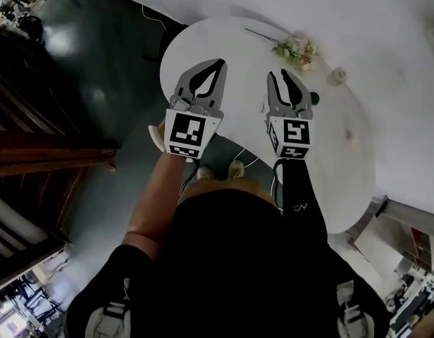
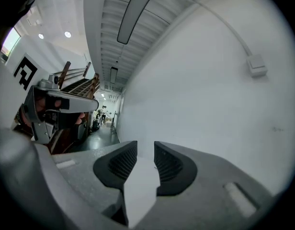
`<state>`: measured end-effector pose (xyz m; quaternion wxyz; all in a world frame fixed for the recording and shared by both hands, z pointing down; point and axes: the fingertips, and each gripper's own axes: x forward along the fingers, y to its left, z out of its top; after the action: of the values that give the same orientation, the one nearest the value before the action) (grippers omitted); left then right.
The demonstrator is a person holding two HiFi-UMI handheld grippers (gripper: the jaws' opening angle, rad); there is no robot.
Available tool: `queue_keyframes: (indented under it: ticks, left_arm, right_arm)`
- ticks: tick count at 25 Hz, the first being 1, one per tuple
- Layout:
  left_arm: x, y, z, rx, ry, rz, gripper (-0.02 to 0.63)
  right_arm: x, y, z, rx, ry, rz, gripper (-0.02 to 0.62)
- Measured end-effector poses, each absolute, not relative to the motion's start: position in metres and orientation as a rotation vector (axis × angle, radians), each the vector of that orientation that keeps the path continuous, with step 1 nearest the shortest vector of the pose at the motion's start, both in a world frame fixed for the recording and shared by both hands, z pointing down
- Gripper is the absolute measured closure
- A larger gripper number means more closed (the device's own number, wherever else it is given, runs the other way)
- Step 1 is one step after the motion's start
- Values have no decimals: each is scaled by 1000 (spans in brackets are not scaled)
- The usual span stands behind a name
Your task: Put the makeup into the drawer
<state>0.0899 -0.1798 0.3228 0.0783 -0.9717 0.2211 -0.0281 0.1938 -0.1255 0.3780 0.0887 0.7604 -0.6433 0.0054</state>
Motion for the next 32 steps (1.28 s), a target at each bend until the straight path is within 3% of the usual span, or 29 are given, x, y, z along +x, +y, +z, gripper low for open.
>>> queue_keyframes:
  ticks: [12,23,32]
  left_arm:
    - [132,-161,324,-2904,638,-71,599]
    - [110,-178,356,-2945,708,-160,600]
    - [86,-197,368,-2962,776,-181,598]
  right_arm:
    - [224,-107,419,2216,-1958,145,488]
    - [203,-115,600,1947,-1809,755,459]
    - [207,-98,672,1826,-1566,955,444]
